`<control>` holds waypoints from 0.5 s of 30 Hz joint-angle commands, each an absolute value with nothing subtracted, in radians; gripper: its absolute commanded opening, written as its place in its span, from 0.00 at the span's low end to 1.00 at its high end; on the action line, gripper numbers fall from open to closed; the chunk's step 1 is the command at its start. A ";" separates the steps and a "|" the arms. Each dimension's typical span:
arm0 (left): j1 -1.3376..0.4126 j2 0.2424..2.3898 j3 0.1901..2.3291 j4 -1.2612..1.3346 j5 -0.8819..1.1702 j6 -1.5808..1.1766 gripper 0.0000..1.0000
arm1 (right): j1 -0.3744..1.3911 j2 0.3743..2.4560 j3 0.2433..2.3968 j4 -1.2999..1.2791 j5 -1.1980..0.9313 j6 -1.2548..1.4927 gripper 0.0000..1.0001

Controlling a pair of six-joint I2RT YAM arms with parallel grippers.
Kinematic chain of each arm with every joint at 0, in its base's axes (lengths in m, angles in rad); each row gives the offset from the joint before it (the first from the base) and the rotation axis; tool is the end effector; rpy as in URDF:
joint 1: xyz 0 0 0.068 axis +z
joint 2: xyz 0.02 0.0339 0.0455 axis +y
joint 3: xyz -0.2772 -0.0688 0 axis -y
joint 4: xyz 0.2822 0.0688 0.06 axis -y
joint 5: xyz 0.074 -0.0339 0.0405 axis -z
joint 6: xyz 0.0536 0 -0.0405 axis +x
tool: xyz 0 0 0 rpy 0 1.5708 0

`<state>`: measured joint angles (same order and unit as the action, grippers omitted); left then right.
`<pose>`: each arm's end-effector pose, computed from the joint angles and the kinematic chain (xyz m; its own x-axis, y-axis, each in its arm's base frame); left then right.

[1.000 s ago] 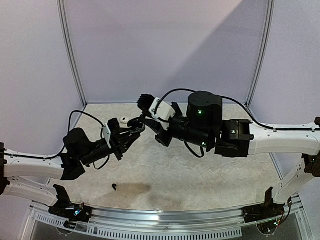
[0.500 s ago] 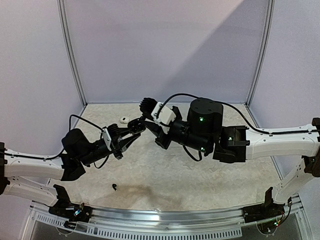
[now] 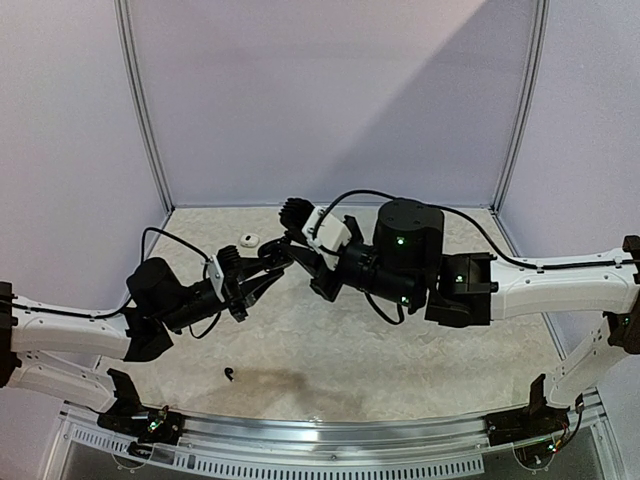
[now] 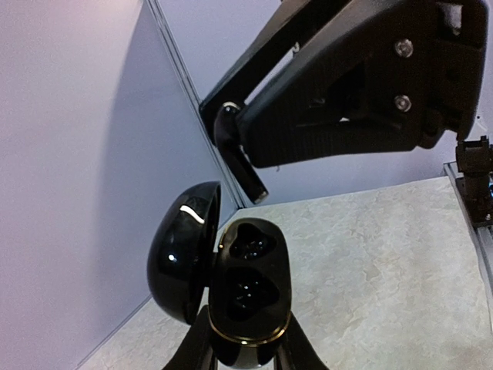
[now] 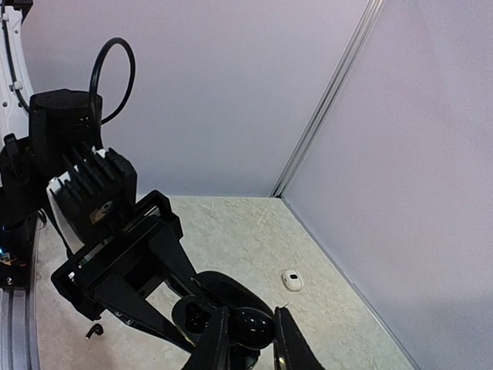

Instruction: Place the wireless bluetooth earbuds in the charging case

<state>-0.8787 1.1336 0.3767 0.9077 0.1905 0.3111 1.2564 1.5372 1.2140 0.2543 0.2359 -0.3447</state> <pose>0.1672 -0.2176 0.2335 0.3592 0.0376 -0.9325 0.8041 0.4947 0.3297 0.1428 0.3985 0.3491 0.2680 -0.2382 -0.9335 -0.8096 0.4696 -0.3523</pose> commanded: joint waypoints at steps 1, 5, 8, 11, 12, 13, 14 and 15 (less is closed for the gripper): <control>-0.873 1.143 0.386 0.927 0.187 0.244 0.00 | 1.257 1.552 1.201 0.242 0.245 -0.329 0.00; -0.869 1.145 0.382 0.932 0.190 0.270 0.00 | 1.255 1.532 1.201 0.234 0.264 -0.295 0.00; -0.857 1.153 0.372 0.969 0.250 0.307 0.00 | 1.253 1.509 1.202 0.224 0.237 -0.282 0.00; -0.847 1.156 0.374 0.973 0.313 0.305 0.00 | 1.249 1.463 1.204 0.189 0.176 -0.266 0.00; -0.843 1.157 0.374 0.972 0.334 0.299 0.00 | 1.246 1.443 1.207 0.169 0.159 -0.260 0.00; -0.840 1.157 0.375 0.972 0.355 0.292 0.00 | 1.246 1.430 1.209 0.149 0.143 -0.256 0.00; -0.838 1.157 0.377 0.970 0.366 0.279 0.00 | 1.247 1.410 1.209 0.134 0.130 -0.248 0.00; -0.836 1.159 0.377 0.967 0.381 0.271 0.00 | 1.245 1.387 1.209 0.119 0.122 -0.240 0.00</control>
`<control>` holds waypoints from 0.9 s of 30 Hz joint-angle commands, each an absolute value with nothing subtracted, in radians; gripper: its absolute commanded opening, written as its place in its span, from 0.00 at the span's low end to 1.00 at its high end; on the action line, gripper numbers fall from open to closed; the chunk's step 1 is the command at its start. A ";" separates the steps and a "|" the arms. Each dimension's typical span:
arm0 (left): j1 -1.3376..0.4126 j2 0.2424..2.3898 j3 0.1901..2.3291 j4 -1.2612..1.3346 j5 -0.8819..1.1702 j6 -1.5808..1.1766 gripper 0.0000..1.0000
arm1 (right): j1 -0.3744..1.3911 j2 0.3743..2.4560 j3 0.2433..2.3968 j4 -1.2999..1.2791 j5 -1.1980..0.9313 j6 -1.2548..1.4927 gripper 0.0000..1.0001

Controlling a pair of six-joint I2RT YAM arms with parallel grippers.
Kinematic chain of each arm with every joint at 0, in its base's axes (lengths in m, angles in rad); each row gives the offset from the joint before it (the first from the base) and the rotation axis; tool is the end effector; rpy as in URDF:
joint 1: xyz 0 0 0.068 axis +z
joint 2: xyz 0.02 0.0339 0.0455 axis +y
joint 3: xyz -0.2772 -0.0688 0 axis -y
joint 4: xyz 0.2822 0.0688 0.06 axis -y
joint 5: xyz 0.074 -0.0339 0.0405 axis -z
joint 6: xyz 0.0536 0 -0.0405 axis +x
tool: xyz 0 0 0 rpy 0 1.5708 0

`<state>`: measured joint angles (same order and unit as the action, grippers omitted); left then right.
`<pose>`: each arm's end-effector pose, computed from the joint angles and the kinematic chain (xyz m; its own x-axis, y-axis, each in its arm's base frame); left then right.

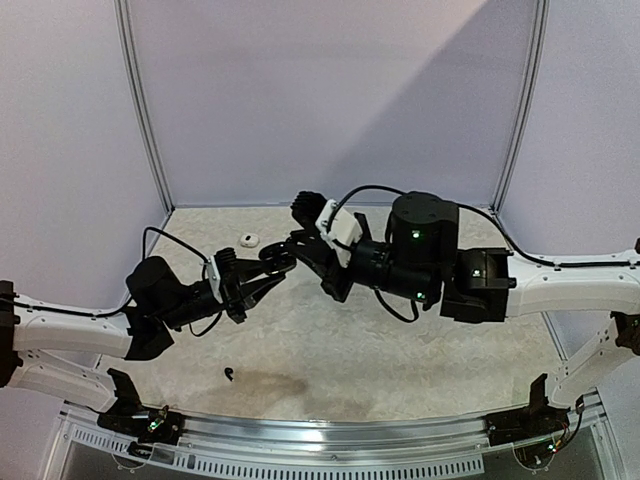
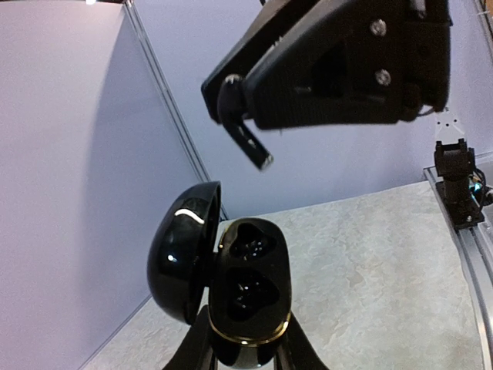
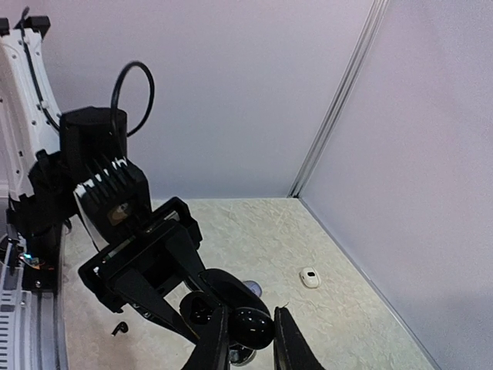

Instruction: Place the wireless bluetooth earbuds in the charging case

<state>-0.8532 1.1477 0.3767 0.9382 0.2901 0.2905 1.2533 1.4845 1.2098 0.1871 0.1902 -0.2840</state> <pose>0.1686 -0.2165 0.2335 0.3648 -0.0005 -0.9311 0.8380 0.4360 0.3280 0.1377 0.3865 0.3598 0.2187 -0.2158 -0.9516 -0.8467 0.4427 -0.2950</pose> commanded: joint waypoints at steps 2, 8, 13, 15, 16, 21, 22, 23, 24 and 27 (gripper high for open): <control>-0.835 1.160 0.382 0.952 0.419 0.269 0.00 | 1.245 1.356 1.209 0.087 0.106 -0.222 0.00; -0.834 1.177 0.409 0.897 0.567 0.353 0.00 | 1.246 1.274 1.189 0.054 0.083 -0.200 0.00; -0.834 1.188 0.440 0.836 0.684 0.358 0.00 | 1.244 1.240 1.154 0.055 0.103 -0.209 0.00; -0.837 1.192 0.451 0.786 0.739 0.378 0.00 | 1.244 1.238 1.146 0.052 0.108 -0.218 0.00; -0.838 1.193 0.454 0.760 0.757 0.400 0.00 | 1.244 1.236 1.143 0.052 0.111 -0.223 0.00; -0.844 1.192 0.465 0.630 0.789 0.554 0.00 | 1.239 1.232 1.114 0.064 0.110 -0.225 0.00; -0.845 1.193 0.468 0.604 0.793 0.579 0.00 | 1.238 1.232 1.111 0.062 0.108 -0.223 0.00; -0.845 1.193 0.469 0.591 0.794 0.599 0.00 | 1.238 1.233 1.111 0.057 0.107 -0.219 0.00; -0.845 1.193 0.470 0.585 0.792 0.616 0.00 | 1.237 1.232 1.109 0.051 0.109 -0.216 0.00; -0.845 1.191 0.469 0.570 0.778 0.648 0.00 | 1.237 1.229 1.101 0.045 0.123 -0.206 0.00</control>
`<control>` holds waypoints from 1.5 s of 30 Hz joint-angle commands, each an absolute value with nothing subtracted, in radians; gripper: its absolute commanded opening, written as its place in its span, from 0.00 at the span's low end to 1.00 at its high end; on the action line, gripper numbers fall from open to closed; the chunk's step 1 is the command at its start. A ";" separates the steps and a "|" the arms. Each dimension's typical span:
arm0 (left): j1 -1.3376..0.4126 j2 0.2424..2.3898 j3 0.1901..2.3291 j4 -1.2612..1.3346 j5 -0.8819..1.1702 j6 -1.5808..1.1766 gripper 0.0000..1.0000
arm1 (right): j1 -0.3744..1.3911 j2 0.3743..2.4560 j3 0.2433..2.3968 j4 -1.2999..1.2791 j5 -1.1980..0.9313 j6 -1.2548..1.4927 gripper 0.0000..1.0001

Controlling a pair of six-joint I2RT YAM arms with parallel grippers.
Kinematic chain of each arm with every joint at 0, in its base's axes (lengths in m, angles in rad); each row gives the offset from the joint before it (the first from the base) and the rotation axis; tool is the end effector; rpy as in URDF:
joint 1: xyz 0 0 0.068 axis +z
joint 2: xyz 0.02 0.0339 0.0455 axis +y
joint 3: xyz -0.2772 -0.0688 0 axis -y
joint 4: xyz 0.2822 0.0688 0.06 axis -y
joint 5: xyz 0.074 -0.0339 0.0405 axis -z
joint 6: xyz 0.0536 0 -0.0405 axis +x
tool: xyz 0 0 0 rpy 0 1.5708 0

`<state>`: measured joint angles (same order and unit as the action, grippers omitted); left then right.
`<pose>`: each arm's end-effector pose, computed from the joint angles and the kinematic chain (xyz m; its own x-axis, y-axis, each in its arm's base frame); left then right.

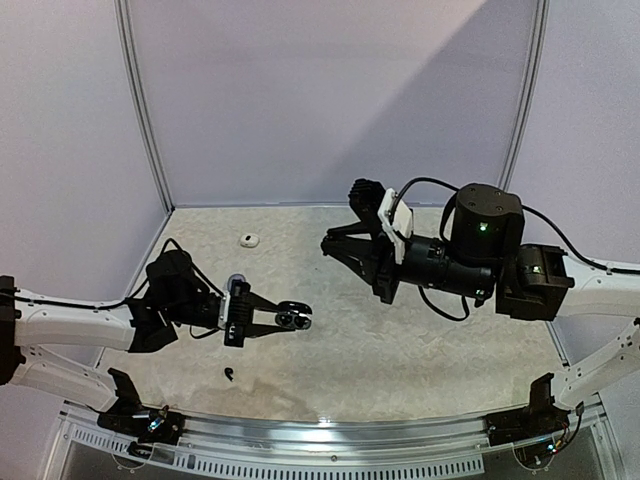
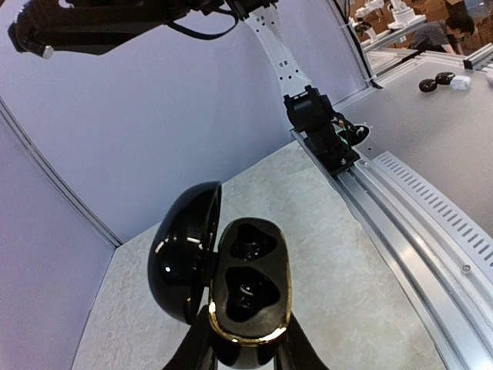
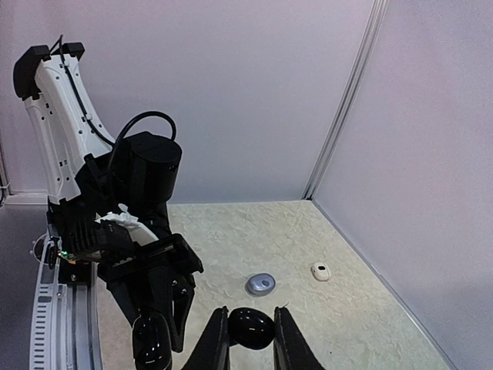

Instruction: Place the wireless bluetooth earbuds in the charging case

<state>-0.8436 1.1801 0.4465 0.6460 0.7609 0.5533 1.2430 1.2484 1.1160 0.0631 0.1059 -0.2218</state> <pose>0.1563 -0.2312 0.2156 0.4748 0.0389 -0.8792 0.8794 -0.0613 0.4722 0.1170 0.3265 0.3898 0.1779 -0.1563 -0.9716 -0.8902 0.3953 -0.2266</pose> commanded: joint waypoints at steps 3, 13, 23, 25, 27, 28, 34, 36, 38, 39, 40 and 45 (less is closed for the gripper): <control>-0.845 1.183 0.463 0.557 0.760 0.686 0.00 | 1.236 1.223 1.087 0.048 0.143 -0.201 0.00; -0.847 1.150 0.434 0.533 0.702 0.821 0.00 | 1.226 1.230 1.084 0.047 0.151 -0.201 0.00; -0.847 1.142 0.429 0.536 0.696 0.862 0.00 | 1.216 1.233 1.092 0.042 0.146 -0.202 0.00; -0.847 1.141 0.428 0.536 0.696 0.863 0.00 | 1.215 1.236 1.094 0.040 0.144 -0.202 0.00; -0.847 1.139 0.426 0.534 0.698 0.873 0.00 | 1.216 1.238 1.096 0.037 0.144 -0.201 0.00; -0.847 1.137 0.426 0.535 0.698 0.880 0.00 | 1.216 1.237 1.097 0.036 0.144 -0.201 0.00; -0.847 1.138 0.429 0.523 0.703 0.883 0.00 | 1.214 1.239 1.102 0.034 0.141 -0.204 0.00; -0.845 1.138 0.430 0.526 0.708 0.856 0.00 | 1.214 1.243 1.106 0.030 0.139 -0.205 0.00; -0.843 1.141 0.433 0.538 0.706 0.790 0.00 | 1.214 1.245 1.109 0.030 0.142 -0.205 0.00; -0.840 1.143 0.436 0.550 0.702 0.731 0.00 | 1.212 1.245 1.111 0.028 0.143 -0.205 0.00; -0.837 1.145 0.440 0.562 0.694 0.659 0.00 | 1.213 1.247 1.114 0.026 0.144 -0.204 0.00; -0.830 1.150 0.471 0.582 0.514 0.277 0.00 | 1.212 1.279 1.162 0.000 0.153 -0.176 0.00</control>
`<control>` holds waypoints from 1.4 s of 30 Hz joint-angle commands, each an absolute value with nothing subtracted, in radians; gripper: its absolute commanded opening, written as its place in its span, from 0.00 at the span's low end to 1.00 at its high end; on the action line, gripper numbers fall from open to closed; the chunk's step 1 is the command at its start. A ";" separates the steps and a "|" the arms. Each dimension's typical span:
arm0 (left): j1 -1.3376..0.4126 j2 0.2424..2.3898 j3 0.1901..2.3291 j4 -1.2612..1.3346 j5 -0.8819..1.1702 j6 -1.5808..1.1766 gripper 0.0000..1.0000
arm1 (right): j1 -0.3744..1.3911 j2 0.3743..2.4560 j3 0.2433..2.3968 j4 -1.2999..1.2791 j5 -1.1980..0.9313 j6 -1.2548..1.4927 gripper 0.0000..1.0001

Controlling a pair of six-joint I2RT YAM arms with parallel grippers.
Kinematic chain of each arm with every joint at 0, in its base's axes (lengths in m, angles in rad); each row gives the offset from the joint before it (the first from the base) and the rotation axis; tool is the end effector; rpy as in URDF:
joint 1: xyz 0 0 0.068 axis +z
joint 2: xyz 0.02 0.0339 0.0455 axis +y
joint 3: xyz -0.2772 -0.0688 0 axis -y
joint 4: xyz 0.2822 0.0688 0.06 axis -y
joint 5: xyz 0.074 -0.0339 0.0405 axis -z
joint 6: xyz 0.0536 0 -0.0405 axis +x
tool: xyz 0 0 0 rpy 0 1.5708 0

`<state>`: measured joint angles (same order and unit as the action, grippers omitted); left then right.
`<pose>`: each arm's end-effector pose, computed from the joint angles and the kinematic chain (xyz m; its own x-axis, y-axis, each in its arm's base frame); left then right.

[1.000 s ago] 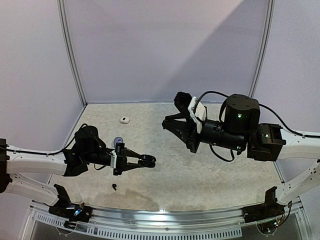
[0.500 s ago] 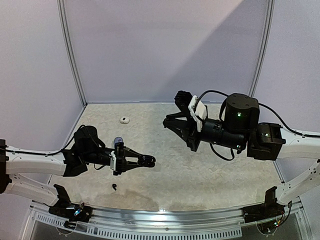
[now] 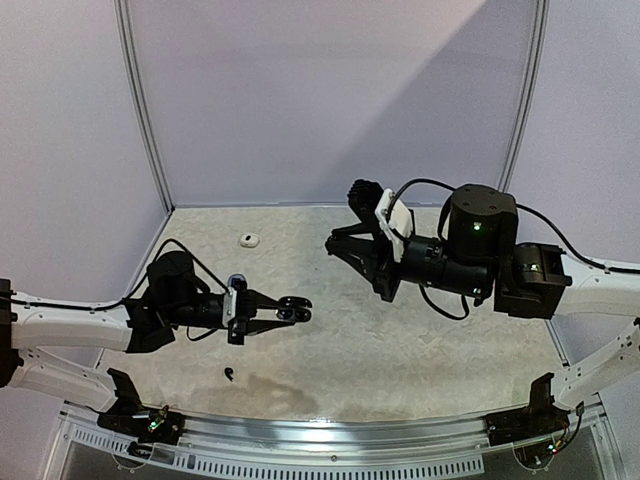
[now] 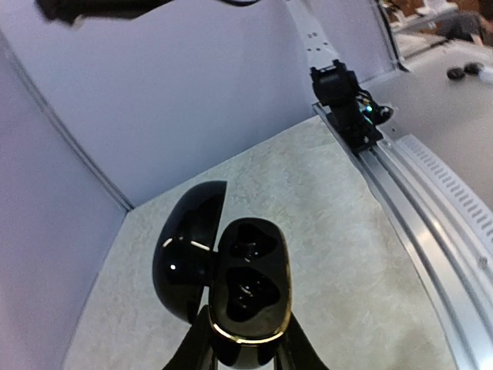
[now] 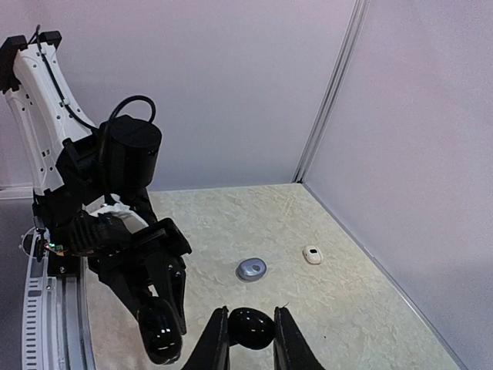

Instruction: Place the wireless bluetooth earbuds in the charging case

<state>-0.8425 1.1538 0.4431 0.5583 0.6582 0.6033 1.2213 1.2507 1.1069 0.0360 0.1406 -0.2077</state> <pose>0.1591 -0.2277 0.2107 0.4801 0.1360 -0.8666 0.8749 -0.0022 0.4843 0.1259 0.3234 0.3819 0.1459 -0.1958 -0.9697 -0.8712 0.4390 -0.2198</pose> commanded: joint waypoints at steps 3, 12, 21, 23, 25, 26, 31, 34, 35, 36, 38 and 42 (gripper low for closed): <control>-0.829 1.147 0.484 0.570 0.351 0.188 0.00 | 1.214 1.320 1.202 -0.030 0.134 -0.139 0.00; -0.829 1.125 0.481 0.582 0.184 0.117 0.00 | 1.250 1.463 1.233 0.084 0.239 -0.143 0.00; -0.828 1.111 0.462 0.634 0.156 0.101 0.00 | 1.249 1.570 1.244 0.203 0.337 -0.167 0.00; -0.828 1.111 0.460 0.640 0.159 0.096 0.00 | 1.249 1.586 1.252 0.208 0.349 -0.168 0.00; -0.828 1.112 0.461 0.647 0.161 0.094 0.00 | 1.249 1.605 1.262 0.210 0.367 -0.177 0.00; -0.828 1.113 0.461 0.650 0.161 0.094 0.00 | 1.246 1.612 1.266 0.215 0.375 -0.183 0.00; -0.828 1.111 0.461 0.653 0.158 0.099 0.00 | 1.234 1.627 1.256 0.241 0.380 -0.173 0.00; -0.828 1.113 0.462 0.657 0.157 0.099 0.00 | 1.233 1.634 1.256 0.248 0.399 -0.178 0.00; -0.829 1.115 0.462 0.659 0.157 0.099 0.00 | 1.232 1.637 1.256 0.255 0.403 -0.181 0.00; -0.828 1.116 0.464 0.660 0.159 0.097 0.00 | 1.230 1.642 1.256 0.261 0.403 -0.186 0.00; -0.828 1.119 0.466 0.661 0.163 0.096 0.00 | 1.229 1.650 1.256 0.274 0.407 -0.193 0.00; -0.828 1.120 0.465 0.660 0.166 0.100 0.00 | 1.220 1.660 1.255 0.301 0.415 -0.199 0.00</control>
